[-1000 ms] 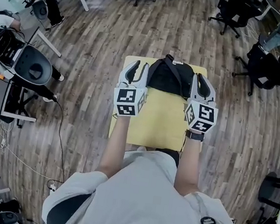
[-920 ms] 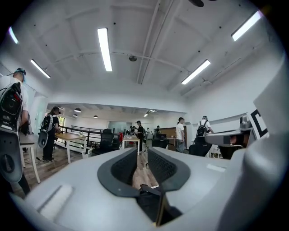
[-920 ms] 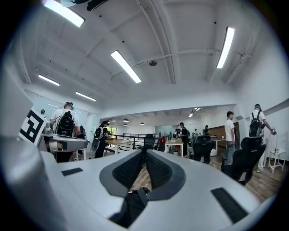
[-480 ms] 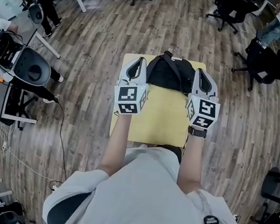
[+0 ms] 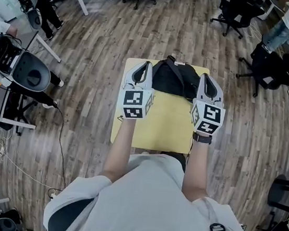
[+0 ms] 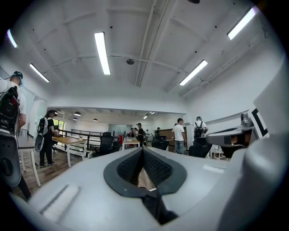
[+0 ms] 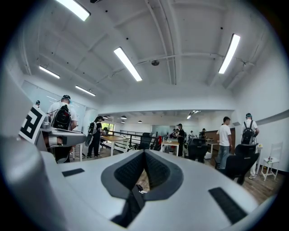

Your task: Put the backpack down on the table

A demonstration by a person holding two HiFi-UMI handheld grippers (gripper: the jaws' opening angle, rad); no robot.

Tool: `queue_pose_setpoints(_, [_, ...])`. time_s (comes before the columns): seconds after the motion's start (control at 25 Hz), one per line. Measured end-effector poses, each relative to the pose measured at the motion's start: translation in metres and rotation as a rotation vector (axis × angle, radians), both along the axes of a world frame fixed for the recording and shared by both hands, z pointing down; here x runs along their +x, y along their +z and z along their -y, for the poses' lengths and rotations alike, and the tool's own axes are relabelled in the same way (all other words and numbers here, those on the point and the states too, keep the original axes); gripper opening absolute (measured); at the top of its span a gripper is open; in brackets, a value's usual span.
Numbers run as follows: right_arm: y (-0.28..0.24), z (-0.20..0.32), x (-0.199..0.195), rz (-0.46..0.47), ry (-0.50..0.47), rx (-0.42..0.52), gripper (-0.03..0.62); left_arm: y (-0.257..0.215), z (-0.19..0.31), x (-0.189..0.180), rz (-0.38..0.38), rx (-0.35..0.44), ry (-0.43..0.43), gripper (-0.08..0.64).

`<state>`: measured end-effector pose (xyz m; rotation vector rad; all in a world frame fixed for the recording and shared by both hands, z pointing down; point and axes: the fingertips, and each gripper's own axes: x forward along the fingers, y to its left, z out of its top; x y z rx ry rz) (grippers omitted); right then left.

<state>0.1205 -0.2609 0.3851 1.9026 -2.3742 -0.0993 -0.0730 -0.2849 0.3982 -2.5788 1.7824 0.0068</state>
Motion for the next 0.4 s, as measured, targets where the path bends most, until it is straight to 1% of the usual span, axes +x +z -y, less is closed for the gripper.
queue_pose_setpoints(0.4, [-0.004, -0.006, 0.014, -0.007, 0.019, 0.003, 0.011, -0.004, -0.003, 0.022, -0.006, 0.009, 0.044, 0.011])
